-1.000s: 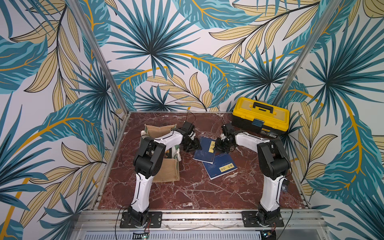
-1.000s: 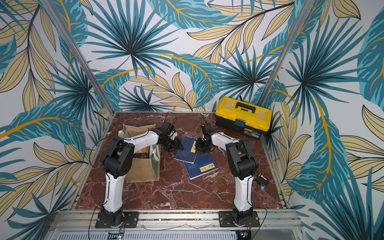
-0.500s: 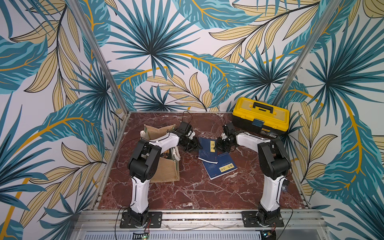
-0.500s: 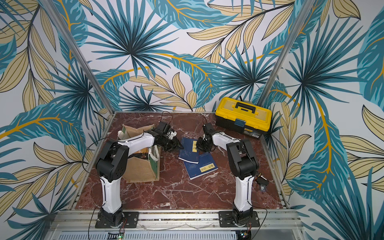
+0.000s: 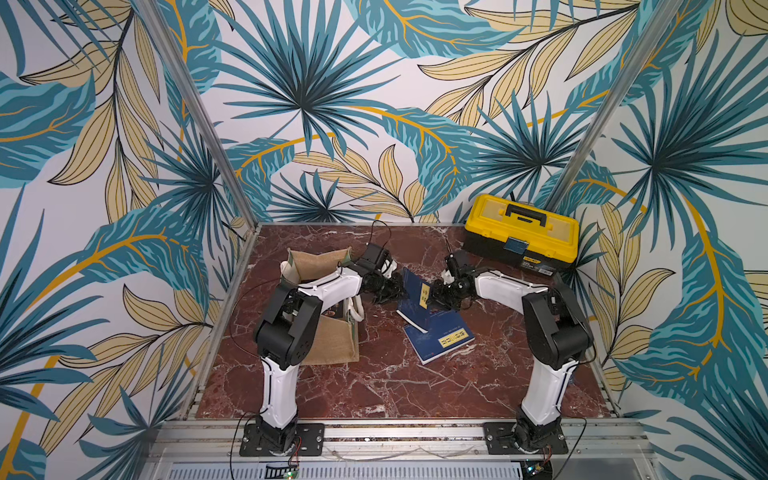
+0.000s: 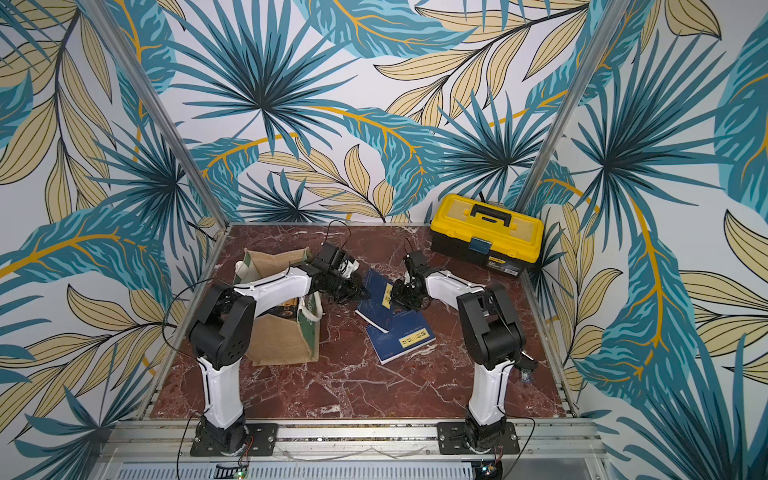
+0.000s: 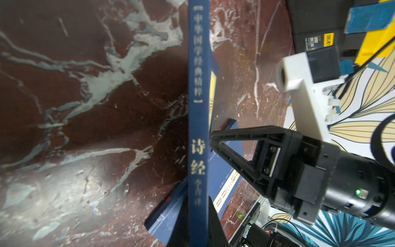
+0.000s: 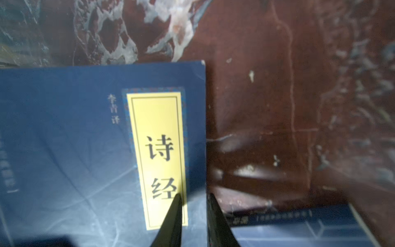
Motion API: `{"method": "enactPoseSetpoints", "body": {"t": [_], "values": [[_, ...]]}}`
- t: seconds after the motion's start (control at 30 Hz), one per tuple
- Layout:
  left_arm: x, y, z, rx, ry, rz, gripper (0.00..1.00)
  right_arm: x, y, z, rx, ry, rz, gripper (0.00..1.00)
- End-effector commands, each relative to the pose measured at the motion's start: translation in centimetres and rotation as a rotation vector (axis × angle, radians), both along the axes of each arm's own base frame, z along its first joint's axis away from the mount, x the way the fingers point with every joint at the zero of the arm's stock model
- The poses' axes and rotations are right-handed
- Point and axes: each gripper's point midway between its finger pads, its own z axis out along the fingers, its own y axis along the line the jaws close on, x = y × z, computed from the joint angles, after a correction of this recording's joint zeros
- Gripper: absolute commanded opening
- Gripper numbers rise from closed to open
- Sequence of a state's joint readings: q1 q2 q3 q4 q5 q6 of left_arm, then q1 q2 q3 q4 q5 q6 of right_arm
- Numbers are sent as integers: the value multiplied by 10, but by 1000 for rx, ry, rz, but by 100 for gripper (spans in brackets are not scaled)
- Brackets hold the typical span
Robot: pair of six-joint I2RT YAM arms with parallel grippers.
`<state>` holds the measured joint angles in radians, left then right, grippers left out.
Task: Put the books into the canvas bag
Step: Pick up the book from the center of the board.
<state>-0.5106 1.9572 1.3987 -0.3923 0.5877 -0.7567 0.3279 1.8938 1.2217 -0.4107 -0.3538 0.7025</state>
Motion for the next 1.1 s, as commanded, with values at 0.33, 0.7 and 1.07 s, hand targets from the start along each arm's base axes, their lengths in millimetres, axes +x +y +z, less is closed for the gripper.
{"method": "enactPoseSetpoints", "body": {"t": [0.33,0.7,1.07], "values": [[-27,46,146,77,-382,0,3,-24,-5,113,47,-200,-13,29],[-84,134,249,150,-755,213,3,-42,67,179,103,-370,101,31],[-157,236,291,221,-1019,513,3,-41,184,224,189,-431,321,33]]}}
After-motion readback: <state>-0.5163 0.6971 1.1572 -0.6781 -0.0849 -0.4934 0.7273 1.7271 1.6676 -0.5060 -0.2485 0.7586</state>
